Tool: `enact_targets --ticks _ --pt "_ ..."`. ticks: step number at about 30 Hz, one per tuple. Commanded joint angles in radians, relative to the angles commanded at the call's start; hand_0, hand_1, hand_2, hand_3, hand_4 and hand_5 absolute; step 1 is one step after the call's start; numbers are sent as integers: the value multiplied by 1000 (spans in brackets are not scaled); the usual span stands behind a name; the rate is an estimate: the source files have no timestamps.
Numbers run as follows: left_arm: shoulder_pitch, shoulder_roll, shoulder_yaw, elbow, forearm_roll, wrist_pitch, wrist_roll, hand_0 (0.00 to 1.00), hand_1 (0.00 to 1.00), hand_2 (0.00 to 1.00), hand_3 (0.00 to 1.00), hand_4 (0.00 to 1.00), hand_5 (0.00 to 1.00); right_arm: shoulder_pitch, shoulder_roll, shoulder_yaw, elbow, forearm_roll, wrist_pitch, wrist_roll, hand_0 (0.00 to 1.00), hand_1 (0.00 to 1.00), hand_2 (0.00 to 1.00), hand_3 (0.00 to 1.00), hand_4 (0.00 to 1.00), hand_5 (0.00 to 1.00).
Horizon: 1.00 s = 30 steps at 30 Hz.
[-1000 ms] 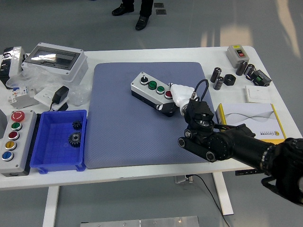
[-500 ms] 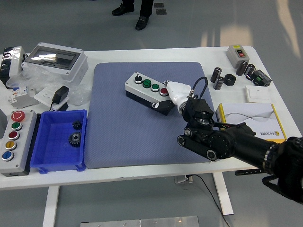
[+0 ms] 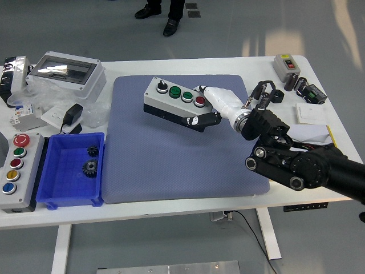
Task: Pick up the button,place it on the desk,press the button,press the button
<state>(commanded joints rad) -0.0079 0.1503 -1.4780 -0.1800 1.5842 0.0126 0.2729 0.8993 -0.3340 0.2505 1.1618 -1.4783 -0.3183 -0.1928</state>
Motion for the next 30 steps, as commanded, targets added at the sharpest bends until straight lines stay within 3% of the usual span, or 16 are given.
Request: enact_targets --ticks 6,11,30 --pt "2 -2 -3 0 7 0 2 620 568 541 582 489 252 -18 -100 -23 130 -5 30 92 184 290 321 264 2 2" --pt "2 -2 -8 0 18 -1 2 620 569 541 582 489 254 -41 -137 -59 179 -16 24 125 190 288 316 258 6 2" --pt "-5 4 -19 0 43 -4 1 620 567 541 582 490 256 -53 -107 -160 122 -142 1 128 283 364 364 305 97 2"
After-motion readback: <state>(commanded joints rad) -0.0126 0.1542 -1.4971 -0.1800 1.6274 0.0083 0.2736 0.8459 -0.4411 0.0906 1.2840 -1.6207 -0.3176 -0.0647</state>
